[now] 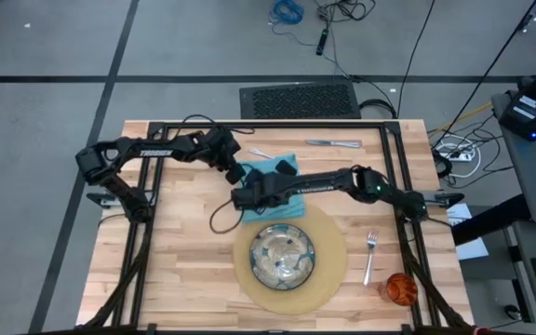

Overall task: Set table place
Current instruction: Fold the blue napkin

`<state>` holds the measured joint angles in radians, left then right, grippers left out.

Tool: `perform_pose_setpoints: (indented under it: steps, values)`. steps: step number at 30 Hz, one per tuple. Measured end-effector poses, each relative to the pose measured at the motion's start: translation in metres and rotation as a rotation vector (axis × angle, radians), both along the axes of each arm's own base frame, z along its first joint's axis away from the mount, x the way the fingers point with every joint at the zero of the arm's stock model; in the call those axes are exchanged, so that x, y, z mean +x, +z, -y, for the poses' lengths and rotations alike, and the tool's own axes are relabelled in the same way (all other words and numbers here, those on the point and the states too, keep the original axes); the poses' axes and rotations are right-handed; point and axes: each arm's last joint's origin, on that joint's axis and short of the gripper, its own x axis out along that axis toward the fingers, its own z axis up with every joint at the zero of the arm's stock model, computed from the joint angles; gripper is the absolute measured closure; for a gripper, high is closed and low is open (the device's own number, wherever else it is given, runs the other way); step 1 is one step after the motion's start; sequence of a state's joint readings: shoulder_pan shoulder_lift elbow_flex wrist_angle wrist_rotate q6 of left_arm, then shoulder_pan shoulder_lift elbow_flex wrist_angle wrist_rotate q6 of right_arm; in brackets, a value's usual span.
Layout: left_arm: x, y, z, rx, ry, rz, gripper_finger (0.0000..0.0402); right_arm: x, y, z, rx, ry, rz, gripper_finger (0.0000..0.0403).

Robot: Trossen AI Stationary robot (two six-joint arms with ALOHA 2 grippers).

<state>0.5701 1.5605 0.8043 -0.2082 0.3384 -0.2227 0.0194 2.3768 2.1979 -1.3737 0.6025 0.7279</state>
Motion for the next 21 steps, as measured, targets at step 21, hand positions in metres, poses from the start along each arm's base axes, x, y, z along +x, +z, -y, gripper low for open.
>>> perform_pose_setpoints:
  steps: [21]
  values:
    - [-0.027, -0.008, -0.028, 0.080, 0.069, -0.125, 0.0164, -0.071, -0.042, 0.050, -0.110, -0.191, -0.144, 0.0321]
